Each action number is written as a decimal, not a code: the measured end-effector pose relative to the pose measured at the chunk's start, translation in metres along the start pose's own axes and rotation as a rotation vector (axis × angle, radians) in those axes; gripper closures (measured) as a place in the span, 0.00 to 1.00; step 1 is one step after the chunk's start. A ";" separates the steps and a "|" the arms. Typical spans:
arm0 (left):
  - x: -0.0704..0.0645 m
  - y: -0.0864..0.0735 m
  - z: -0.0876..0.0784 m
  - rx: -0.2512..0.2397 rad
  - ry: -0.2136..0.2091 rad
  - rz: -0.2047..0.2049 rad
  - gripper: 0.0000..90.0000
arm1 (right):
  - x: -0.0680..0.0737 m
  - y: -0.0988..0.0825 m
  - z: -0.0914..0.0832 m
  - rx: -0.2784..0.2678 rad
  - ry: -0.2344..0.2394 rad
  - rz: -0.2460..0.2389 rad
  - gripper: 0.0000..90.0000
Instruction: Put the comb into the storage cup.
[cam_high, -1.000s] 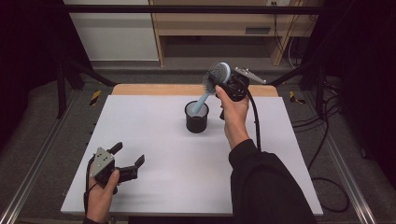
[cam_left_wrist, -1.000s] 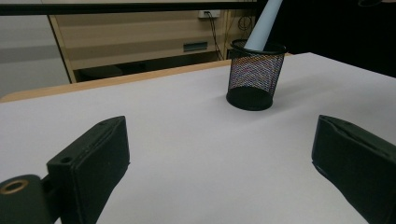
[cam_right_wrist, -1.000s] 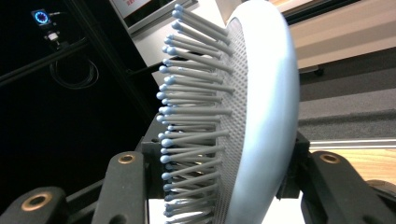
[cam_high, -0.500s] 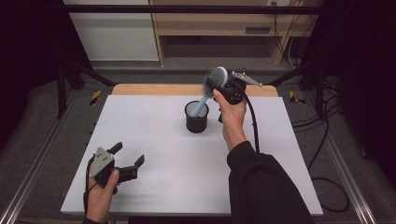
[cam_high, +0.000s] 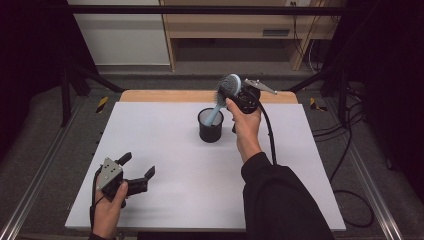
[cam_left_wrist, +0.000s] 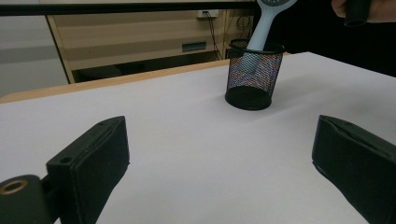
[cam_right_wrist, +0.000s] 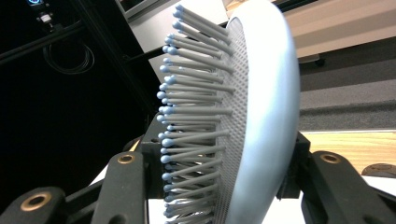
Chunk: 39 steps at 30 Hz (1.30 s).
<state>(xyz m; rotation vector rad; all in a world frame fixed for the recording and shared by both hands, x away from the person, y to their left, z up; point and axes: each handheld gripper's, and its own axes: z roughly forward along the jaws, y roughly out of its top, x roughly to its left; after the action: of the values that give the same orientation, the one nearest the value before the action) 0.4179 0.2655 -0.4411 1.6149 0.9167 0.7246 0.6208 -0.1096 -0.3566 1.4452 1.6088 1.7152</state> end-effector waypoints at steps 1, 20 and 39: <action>0.000 0.000 0.000 0.000 0.000 0.000 0.05 | 0.000 -0.001 0.001 0.001 -0.007 -0.005 0.56; 0.000 0.000 0.000 0.003 -0.001 0.000 0.05 | -0.006 -0.012 0.005 0.021 -0.011 0.005 0.56; -0.001 0.000 0.001 0.007 -0.005 0.001 0.05 | -0.009 -0.022 0.008 0.033 -0.020 0.021 0.56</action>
<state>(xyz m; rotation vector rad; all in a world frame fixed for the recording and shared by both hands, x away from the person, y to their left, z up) 0.4184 0.2642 -0.4418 1.6226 0.9161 0.7184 0.6229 -0.1068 -0.3811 1.4958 1.6243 1.6878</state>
